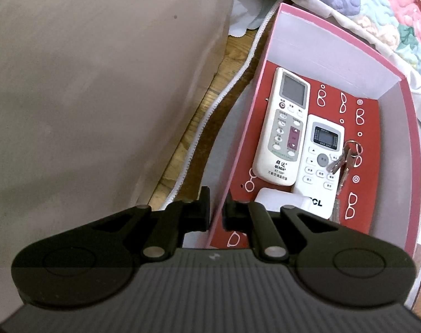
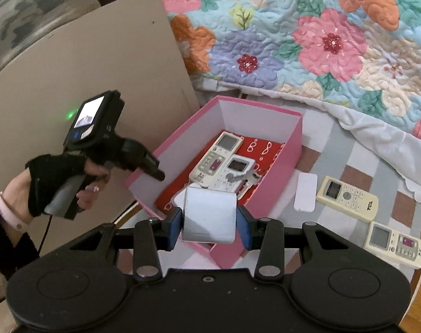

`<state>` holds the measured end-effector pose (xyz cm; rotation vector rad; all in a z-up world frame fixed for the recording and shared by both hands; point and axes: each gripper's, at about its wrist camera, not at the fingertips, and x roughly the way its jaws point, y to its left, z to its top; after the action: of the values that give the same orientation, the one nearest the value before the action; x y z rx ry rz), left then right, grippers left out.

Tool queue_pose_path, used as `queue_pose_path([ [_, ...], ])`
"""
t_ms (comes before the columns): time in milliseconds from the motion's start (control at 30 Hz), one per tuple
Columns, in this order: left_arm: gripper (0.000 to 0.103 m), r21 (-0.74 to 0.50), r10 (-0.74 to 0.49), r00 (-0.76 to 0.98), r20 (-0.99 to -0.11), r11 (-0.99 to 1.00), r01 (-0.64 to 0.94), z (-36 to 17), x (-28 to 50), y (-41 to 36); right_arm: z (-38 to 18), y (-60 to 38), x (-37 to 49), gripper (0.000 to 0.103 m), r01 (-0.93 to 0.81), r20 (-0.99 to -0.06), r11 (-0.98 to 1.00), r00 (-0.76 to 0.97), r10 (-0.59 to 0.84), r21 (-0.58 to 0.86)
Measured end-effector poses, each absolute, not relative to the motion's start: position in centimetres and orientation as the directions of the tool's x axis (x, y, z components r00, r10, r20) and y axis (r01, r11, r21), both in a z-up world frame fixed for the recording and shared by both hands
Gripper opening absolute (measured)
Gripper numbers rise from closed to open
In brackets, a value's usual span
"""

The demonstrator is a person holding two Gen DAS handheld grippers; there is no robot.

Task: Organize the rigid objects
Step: 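Carry the white square charger into the pink box and release it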

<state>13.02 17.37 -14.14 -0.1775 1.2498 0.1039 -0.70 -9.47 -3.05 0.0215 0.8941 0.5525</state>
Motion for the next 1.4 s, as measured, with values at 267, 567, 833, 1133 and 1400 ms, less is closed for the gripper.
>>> queue_pose_path([
  [267, 0.008, -0.030, 0.014, 0.351, -0.936, 0.993, -0.119, -14.1, 12.4, 16.6, -4.0, -7.8, 2.2, 0.047, -0.400, -0.749, 0.888, 0.510, 0.422, 0.228],
  [567, 0.009, 0.014, 0.040, 0.378, -0.925, 0.997, -0.073, -14.1, 12.0, 16.0, -3.6, -5.4, 5.6, 0.047, -0.452, -0.763, 0.883, 0.525, 0.378, 0.126],
  [833, 0.009, 0.021, 0.048, 0.398, -0.916, 0.997, -0.071, -14.1, 11.6, 15.9, -7.9, -2.8, 12.0, 0.047, -0.355, -0.830, 0.926, 0.472, 0.298, 0.130],
  [1133, 0.010, 0.066, 0.085, 0.384, -0.919, 0.996, -0.061, -14.1, 11.7, 15.3, -10.1, -2.2, 12.8, 0.048, -0.337, -0.890, 0.939, 0.403, 0.212, 0.071],
  [1400, 0.011, 0.087, 0.108, 0.380, -0.919, 0.994, -0.072, -14.1, 11.6, 15.1, -7.4, -6.1, 10.1, 0.051, -0.294, -0.810, 0.930, 0.475, 0.344, 0.223],
])
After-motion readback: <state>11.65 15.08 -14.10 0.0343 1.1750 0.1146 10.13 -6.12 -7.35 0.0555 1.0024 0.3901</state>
